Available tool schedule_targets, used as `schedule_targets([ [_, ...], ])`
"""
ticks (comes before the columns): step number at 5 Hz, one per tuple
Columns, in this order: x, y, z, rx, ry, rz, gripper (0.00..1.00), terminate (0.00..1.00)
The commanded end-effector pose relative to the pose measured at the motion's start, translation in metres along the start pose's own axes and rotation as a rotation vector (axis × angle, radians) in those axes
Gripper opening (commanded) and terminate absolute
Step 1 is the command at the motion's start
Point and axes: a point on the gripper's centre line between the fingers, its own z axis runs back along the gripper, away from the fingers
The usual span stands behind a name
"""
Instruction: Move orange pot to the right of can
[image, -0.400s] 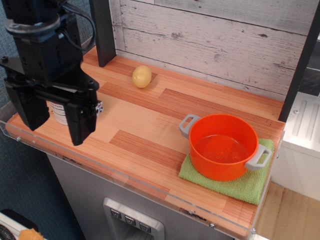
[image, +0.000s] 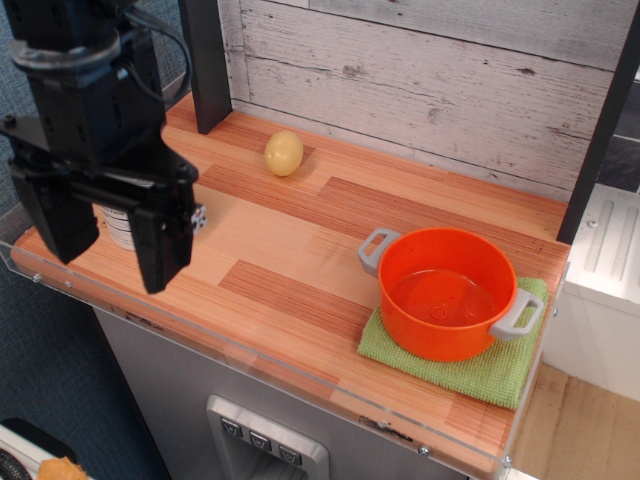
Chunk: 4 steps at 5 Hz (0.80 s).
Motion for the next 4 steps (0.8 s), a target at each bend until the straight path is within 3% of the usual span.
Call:
schedule_targets([
  [1,0.014,-0.039,0.004,-0.043,-0.072,0.356,1.00,0.00],
  [2,0.034,-0.070,-0.005,-0.109,-0.076,0.509,1.00,0.00],
  [3,0.057,-0.090,-0.016,-0.130,-0.094,0.596,1.00,0.00],
  [4,0.076,-0.107,-0.036,-0.130,-0.090,0.598,1.00,0.00],
])
